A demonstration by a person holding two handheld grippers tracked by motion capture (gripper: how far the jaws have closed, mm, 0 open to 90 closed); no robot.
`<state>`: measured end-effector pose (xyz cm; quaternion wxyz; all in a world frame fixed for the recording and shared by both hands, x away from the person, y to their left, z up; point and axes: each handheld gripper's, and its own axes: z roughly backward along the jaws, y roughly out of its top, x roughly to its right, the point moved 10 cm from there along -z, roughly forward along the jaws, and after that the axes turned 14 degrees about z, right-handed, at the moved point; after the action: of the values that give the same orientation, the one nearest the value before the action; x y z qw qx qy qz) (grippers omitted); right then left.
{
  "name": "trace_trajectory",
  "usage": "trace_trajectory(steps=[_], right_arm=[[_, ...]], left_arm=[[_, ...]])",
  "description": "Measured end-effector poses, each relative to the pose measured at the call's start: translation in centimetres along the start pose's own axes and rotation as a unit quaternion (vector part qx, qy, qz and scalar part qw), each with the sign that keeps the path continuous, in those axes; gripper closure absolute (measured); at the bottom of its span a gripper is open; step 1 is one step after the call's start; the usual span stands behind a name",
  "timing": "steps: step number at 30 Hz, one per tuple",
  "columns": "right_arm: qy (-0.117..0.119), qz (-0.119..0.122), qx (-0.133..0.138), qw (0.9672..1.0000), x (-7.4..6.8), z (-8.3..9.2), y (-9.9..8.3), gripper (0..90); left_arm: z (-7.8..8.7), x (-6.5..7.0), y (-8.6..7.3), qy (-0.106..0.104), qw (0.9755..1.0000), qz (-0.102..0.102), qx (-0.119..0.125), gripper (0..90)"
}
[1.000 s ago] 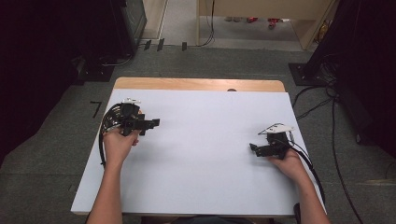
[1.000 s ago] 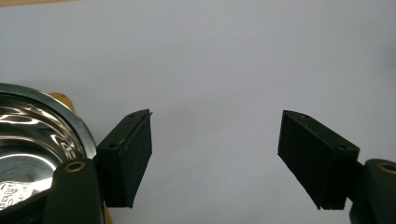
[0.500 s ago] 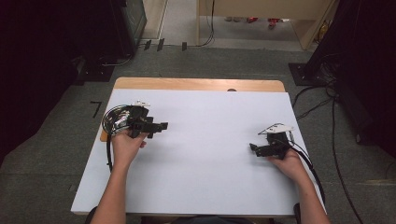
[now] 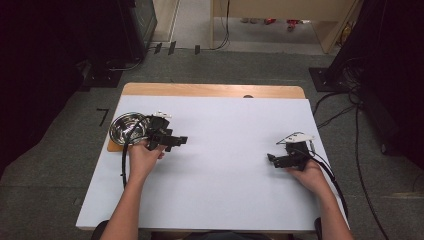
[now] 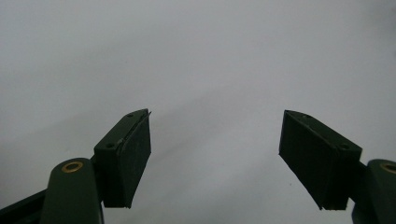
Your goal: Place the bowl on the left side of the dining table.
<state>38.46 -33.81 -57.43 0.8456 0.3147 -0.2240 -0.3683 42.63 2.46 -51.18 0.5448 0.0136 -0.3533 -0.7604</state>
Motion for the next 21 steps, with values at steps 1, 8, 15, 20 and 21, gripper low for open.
trace_trajectory(steps=[1,8,15,20,21], right_arm=[[0.0,0.0,0.0,1.0,0.0,0.0,0.0,4.8],[0.0,0.0,0.0,1.0,0.0,0.0,0.0,4.8],[0.0,0.0,0.0,1.0,0.0,0.0,0.0,4.8],[0.0,0.0,0.0,1.0,0.0,0.0,0.0,4.8],[0.0,0.0,0.0,1.0,0.0,0.0,0.0,4.8]], left_arm=[[-0.1,0.1,0.0,0.0,1.0,-0.002,0.0,25.8],[-1.2,0.6,-0.2,-0.005,0.9999,-0.013,0.003,25.8],[-2.2,1.2,-0.5,-0.006,0.9994,-0.033,0.002,25.7],[-2.9,1.8,-0.6,-0.01,0.9992,-0.04,0.002,25.7],[-3.1,1.9,-0.7,-0.012,0.9991,-0.04,0.001,25.7]])
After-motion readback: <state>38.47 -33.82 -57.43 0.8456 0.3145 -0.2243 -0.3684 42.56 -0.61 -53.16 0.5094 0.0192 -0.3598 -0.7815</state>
